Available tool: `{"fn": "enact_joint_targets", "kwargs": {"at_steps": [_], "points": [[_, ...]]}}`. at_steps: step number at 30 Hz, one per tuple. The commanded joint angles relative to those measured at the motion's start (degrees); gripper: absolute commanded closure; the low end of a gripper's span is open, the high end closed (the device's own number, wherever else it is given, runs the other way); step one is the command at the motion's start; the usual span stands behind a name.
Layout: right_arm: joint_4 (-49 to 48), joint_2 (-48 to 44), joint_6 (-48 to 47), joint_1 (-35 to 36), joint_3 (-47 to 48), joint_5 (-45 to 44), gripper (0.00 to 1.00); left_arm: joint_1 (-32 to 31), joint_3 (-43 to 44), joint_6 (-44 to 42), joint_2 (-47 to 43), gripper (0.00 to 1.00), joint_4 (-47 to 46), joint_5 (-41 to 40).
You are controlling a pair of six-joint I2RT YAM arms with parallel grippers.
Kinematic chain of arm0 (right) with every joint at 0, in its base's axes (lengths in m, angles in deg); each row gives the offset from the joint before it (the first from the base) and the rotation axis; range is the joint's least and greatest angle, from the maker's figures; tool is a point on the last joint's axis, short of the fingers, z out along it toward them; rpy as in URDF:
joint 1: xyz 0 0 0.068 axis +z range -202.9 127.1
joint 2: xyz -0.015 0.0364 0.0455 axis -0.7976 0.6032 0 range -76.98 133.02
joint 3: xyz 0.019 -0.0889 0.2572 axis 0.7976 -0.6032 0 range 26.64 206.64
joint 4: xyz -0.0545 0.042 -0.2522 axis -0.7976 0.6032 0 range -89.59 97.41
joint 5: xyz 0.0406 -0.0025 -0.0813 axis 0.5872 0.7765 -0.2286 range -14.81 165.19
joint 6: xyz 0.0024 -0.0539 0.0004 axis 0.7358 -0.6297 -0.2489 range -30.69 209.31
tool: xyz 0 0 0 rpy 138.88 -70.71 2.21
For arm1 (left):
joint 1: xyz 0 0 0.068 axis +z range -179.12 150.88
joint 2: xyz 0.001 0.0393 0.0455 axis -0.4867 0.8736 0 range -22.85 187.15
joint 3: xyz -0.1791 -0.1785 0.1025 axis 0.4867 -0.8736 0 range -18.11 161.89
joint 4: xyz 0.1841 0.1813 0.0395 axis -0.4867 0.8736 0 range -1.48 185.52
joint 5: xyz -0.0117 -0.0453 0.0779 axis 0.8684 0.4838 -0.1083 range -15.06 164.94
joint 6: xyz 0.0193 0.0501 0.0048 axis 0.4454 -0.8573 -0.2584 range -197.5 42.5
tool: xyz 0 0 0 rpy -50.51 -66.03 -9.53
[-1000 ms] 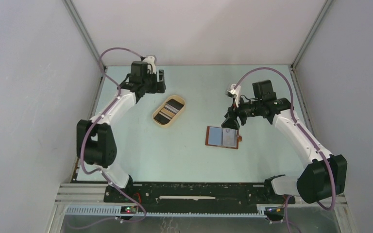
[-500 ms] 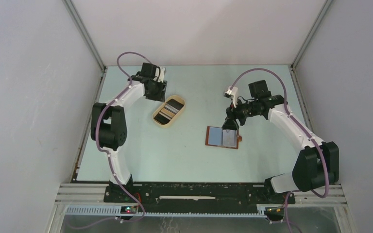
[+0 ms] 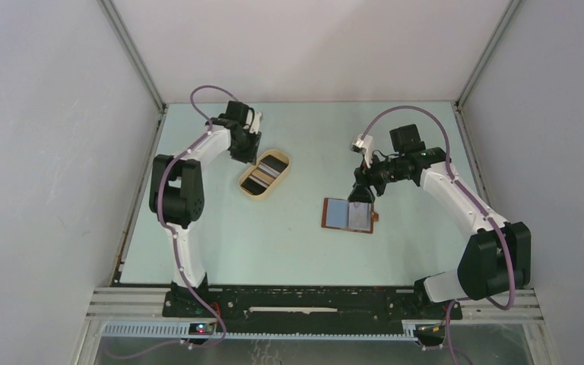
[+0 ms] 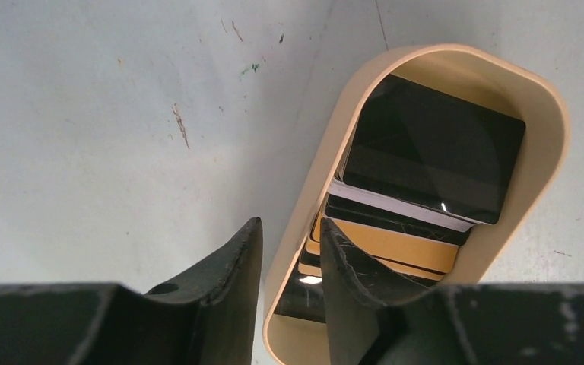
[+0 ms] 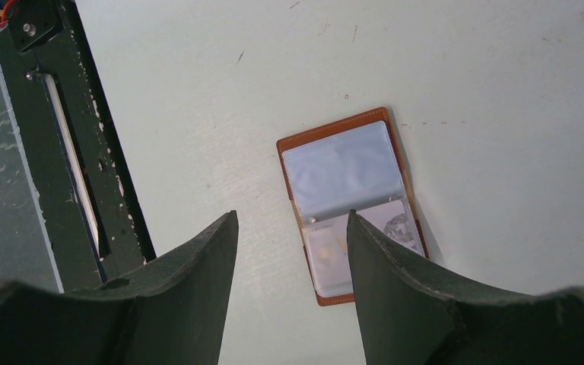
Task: Put the credit cards into the card holder
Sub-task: Move the storage box to the center of the board.
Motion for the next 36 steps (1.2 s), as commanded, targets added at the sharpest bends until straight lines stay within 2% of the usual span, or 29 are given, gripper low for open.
{"fn": "enact_joint_targets", "kwargs": {"at_steps": [1,8,17,24,36], "points": [[0.61,0.44,-0.99,-0.18,2.20,0.92,0.37,-0.23,3.51,-1.34,0.81,0.62,1.25,0.58],[1.02,0.81,-1.10,-0.18,2.47,0.92,0.37,-0.24,3.79,-1.92,1.59,0.73,1.53,1.03],[1.31,0.81,-1.25,-0.18,2.59,1.03,0.37,-0.20,3.55,-3.17,1.89,0.79,1.79,1.97],[1.47,0.82,-1.34,-0.18,2.56,1.09,0.37,-0.76,1.44,-5.87,0.52,0.97,0.35,4.27],[1.59,0.73,-1.60,-0.22,2.61,1.18,0.37,-4.03,-2.37,-11.55,-2.47,1.00,-2.21,8.72]]}}
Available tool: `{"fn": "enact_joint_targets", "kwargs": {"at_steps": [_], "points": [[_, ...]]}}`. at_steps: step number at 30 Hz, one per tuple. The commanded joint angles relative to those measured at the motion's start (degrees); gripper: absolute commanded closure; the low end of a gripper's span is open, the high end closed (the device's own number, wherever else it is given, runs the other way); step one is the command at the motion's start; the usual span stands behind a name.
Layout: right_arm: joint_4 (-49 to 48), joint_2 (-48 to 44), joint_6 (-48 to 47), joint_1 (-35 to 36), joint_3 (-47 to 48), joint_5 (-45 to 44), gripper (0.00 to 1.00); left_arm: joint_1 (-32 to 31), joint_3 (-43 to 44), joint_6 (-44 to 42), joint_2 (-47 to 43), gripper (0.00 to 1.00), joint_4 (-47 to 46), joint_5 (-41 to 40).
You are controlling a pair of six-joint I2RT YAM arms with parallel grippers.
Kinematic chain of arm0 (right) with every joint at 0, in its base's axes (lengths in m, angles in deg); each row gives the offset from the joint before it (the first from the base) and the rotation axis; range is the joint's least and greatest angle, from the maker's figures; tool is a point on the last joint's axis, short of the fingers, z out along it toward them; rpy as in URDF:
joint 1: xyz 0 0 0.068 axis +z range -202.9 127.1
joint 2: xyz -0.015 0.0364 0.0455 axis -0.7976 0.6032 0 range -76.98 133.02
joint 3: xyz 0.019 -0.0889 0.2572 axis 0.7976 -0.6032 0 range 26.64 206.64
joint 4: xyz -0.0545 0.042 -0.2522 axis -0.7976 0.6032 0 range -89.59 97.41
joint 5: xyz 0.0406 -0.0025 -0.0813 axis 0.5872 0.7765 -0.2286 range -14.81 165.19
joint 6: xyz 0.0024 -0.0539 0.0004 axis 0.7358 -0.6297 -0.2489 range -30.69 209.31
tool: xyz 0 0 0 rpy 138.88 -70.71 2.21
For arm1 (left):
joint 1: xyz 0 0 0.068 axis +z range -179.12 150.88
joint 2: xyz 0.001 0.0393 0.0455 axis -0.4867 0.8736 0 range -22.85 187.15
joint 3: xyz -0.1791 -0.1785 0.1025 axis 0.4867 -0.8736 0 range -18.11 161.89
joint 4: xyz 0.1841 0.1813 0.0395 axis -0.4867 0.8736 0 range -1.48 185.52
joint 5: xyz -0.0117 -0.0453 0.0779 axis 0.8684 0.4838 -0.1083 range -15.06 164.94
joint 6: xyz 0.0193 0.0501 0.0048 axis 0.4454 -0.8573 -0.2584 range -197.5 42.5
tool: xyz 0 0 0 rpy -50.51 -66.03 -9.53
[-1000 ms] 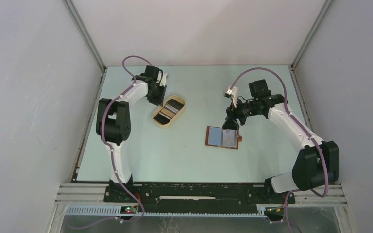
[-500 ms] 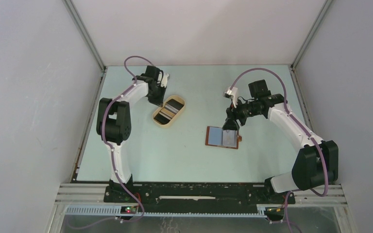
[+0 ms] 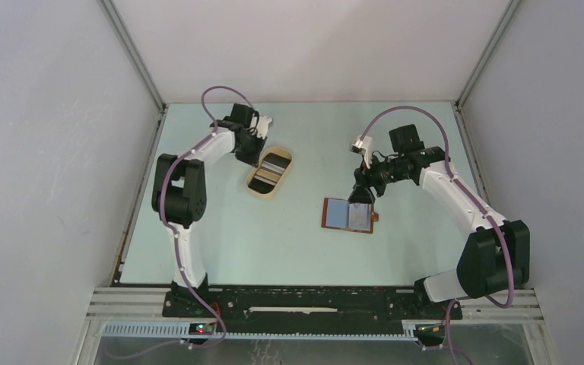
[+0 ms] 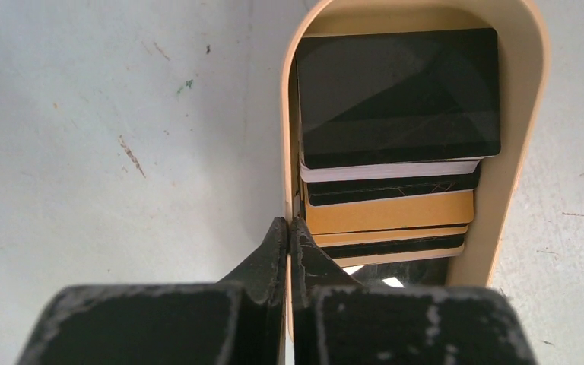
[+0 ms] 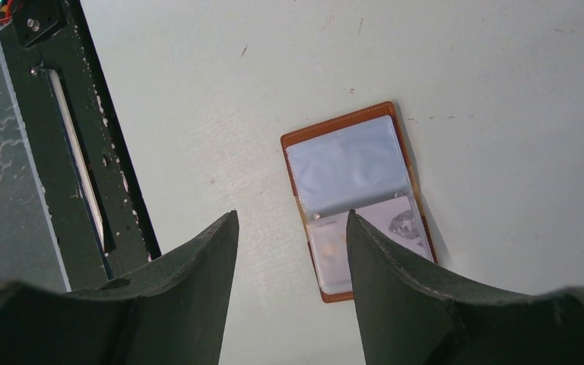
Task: Put the credit cards into the card holder
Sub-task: Move the storage box to the center of the board.
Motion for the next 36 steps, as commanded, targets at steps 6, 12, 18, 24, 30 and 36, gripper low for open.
{"fn": "enact_joint_targets", "kwargs": {"at_steps": [6,12,18,24,30,36], "points": [[0.36,0.05,-1.32,-0.33,2.35,1.11,0.37,-6.17,-3.58,-7.57,-4.95,1.00,-2.92,4.75],[0.47,0.14,-1.41,-0.27,2.37,1.27,0.37,-9.80,-4.91,-12.67,-5.71,1.00,-3.03,4.79],[0.53,0.22,-1.41,-0.33,2.40,1.27,0.37,-11.92,-5.66,-15.77,-6.47,0.97,-2.78,4.00],[0.54,0.53,-1.41,-0.26,2.40,1.18,0.37,-12.83,-6.15,-14.47,-7.20,0.79,-3.81,1.95],[0.57,0.75,-1.50,-0.27,2.43,0.96,0.37,-12.51,-8.19,-10.24,-11.30,0.67,-7.73,-0.20],[0.16,0.71,-1.22,-0.03,2.34,-0.03,0.37,-11.66,-15.39,-5.12,-20.51,0.64,-15.45,-1.30]]}}
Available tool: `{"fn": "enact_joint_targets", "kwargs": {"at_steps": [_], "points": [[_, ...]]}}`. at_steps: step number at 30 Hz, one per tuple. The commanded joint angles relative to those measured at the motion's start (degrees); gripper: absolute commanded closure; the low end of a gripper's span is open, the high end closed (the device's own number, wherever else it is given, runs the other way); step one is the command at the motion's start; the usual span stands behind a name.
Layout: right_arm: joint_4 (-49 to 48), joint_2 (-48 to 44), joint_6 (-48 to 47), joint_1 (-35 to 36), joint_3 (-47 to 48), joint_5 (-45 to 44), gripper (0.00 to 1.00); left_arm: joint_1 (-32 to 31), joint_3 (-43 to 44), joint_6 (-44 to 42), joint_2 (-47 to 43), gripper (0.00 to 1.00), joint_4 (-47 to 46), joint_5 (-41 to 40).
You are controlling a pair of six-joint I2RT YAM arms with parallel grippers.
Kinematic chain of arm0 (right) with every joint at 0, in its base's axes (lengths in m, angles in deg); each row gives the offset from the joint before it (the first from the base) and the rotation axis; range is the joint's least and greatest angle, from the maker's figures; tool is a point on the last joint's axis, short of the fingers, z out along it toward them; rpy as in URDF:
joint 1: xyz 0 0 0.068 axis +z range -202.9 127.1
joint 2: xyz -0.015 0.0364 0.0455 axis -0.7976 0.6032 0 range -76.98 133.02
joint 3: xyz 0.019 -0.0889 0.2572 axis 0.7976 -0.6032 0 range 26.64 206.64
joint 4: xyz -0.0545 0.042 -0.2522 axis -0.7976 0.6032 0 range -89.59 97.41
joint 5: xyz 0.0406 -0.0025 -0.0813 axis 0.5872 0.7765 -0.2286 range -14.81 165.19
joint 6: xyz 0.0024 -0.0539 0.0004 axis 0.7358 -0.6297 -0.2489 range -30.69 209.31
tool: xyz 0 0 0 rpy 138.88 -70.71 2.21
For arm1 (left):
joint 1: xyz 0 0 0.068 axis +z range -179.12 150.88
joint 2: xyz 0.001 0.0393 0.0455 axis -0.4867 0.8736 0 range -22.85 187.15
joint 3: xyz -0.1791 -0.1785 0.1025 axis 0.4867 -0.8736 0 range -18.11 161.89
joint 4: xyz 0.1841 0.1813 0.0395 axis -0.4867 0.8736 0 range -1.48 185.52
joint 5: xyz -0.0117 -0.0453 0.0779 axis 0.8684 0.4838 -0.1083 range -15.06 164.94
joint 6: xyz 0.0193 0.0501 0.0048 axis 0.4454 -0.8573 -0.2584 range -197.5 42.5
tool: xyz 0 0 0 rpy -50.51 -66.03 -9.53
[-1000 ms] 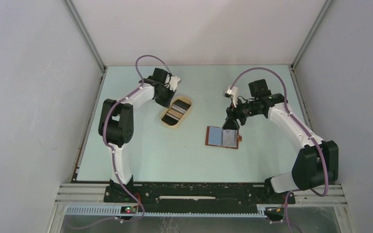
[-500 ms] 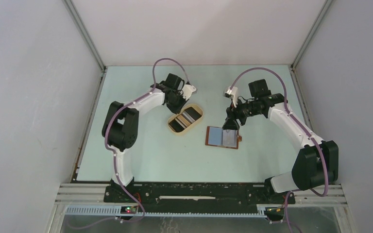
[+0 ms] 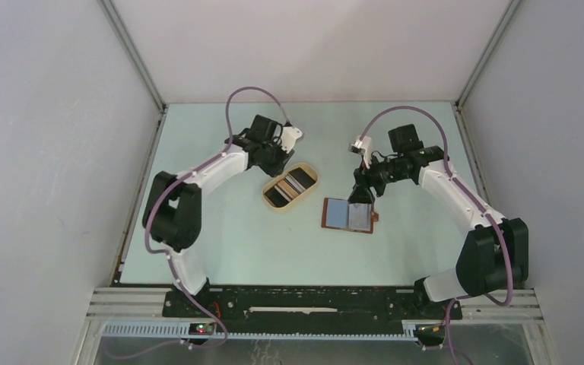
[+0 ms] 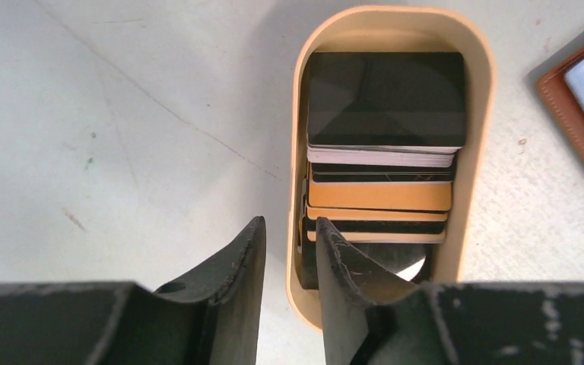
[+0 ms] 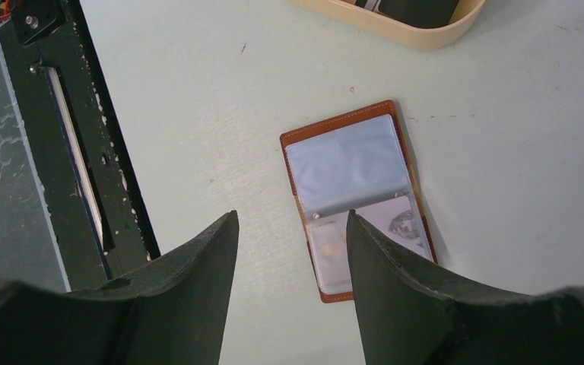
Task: Put the credit cards into the card holder
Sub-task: Move the storage box to the center of the board, then pick up the credit card from the storage box.
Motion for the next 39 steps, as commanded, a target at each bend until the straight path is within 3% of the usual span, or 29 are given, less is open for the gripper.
{"fn": "enact_joint_targets", "kwargs": {"at_steps": [1,9,12,15,18,20,26,29,39], "points": [[-0.42,-0.07,-0.70,0.23,1.99,-0.63,0.37,0.76,-6.25,5.55,-11.24,0.64,-9.44,-1.10],[-6.83,-3.00,1.93,5.79,2.66,-9.40,0.36,1.49,-27.81,15.71,-31.68,0.61,-35.47,4.21],[-6.10,-0.59,2.56,8.19,8.04,-11.36,0.35,1.62,-35.25,18.42,-37.92,0.57,-43.94,2.90],[-1.19,5.59,2.28,11.83,17.53,-15.10,0.35,2.71,-43.59,22.64,-44.65,0.44,-54.35,0.28],[2.66,12.46,3.06,15.48,26.82,-18.90,0.36,3.36,-50.22,24.90,-49.25,0.24,-62.49,-1.52],[3.80,16.51,3.93,17.31,32.17,-20.62,0.36,3.46,-52.24,25.00,-50.85,0.15,-64.38,-1.97],[6.60,30.31,8.63,20.65,47.81,-25.90,0.37,3.60,-54.12,30.39,-54.60,0.07,-65.34,-3.03],[7.13,35.78,10.43,21.23,52.38,-27.92,0.37,3.65,-55.12,33.21,-53.54,0.06,-68.54,-0.85],[8.55,46.92,14.84,21.88,58.08,-31.33,0.41,3.80,-57.09,35.24,-54.94,0.05,-68.73,-7.91]]}}
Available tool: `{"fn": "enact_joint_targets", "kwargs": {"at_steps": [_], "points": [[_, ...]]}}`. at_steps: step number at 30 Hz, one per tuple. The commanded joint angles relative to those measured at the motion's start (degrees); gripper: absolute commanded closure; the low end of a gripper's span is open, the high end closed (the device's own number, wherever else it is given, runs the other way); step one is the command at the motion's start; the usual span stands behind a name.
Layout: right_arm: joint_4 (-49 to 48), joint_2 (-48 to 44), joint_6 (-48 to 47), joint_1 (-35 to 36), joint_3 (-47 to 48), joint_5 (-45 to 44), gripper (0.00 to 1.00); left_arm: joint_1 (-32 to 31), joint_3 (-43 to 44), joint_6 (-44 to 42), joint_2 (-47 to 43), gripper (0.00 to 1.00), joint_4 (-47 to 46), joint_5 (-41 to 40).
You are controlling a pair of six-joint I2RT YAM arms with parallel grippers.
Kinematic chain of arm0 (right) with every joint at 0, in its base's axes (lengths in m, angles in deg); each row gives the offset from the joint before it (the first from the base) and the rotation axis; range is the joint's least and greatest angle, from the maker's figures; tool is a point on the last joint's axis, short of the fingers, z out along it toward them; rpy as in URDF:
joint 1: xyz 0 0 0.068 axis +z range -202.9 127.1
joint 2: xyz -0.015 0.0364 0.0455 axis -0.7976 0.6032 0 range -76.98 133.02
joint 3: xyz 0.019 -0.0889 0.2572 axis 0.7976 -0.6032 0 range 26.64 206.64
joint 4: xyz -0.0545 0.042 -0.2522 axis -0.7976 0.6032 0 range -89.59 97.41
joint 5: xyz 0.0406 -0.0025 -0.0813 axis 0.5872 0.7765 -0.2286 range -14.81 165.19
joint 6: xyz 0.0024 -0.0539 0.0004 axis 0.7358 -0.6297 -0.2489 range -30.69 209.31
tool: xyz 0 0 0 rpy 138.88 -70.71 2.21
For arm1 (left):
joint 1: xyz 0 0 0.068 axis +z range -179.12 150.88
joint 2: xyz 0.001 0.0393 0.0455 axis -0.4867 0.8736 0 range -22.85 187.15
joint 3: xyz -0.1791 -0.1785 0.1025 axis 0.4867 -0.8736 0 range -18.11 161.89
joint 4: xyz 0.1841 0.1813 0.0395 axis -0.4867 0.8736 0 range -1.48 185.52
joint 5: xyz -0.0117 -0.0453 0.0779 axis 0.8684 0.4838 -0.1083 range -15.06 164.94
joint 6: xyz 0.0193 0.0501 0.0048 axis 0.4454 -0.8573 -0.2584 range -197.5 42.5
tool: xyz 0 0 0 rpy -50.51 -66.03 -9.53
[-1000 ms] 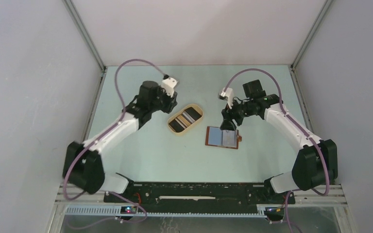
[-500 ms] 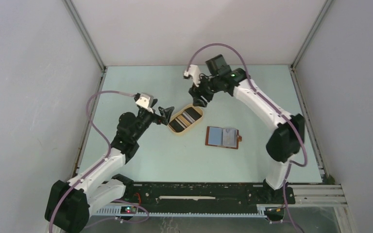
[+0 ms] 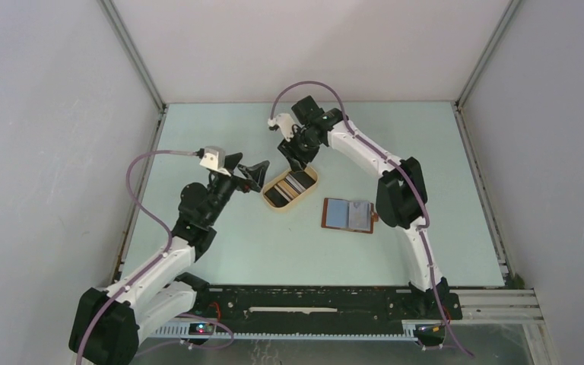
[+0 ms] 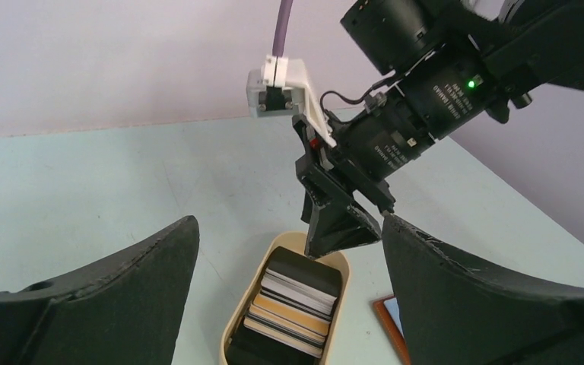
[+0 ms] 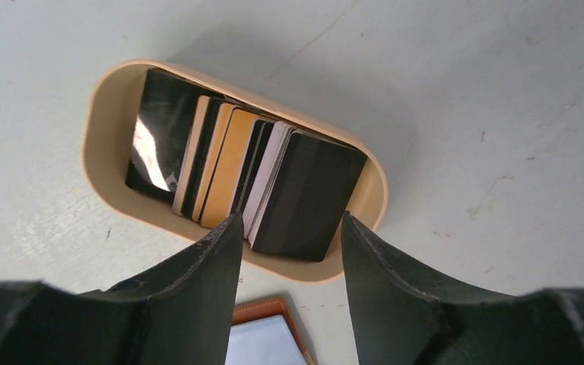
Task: Put the credit cards into the card holder
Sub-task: Pick up the credit card from the storage box.
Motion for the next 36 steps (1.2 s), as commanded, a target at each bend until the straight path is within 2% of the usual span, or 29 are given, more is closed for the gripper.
{"fn": "enact_joint_targets", "kwargs": {"at_steps": [1,4,11,22,29,36], "points": [[1.42,2.27,3.00,0.56,2.44,-2.15,0.41,0.38,-2.13,2.04,-1.74,0.05,-3.26,-4.00],[1.40,3.50,3.33,0.94,2.14,-2.45,0.40,0.42,-1.48,2.86,-1.49,0.03,-1.66,-7.44],[1.20,5.72,3.56,1.37,2.04,-3.56,0.35,0.39,-1.30,2.66,-1.41,0.03,-1.10,-7.32],[0.93,7.89,3.70,1.67,1.45,-5.24,0.34,0.37,-1.40,2.57,-1.51,0.03,-1.02,-7.46],[1.05,8.83,3.71,1.76,1.10,-4.99,0.38,0.41,-1.39,2.44,-1.64,0.03,-0.84,-7.58],[1.54,7.97,3.55,1.77,1.03,-4.82,0.49,0.41,-1.57,2.40,-1.78,0.03,-0.84,-7.68]]}}
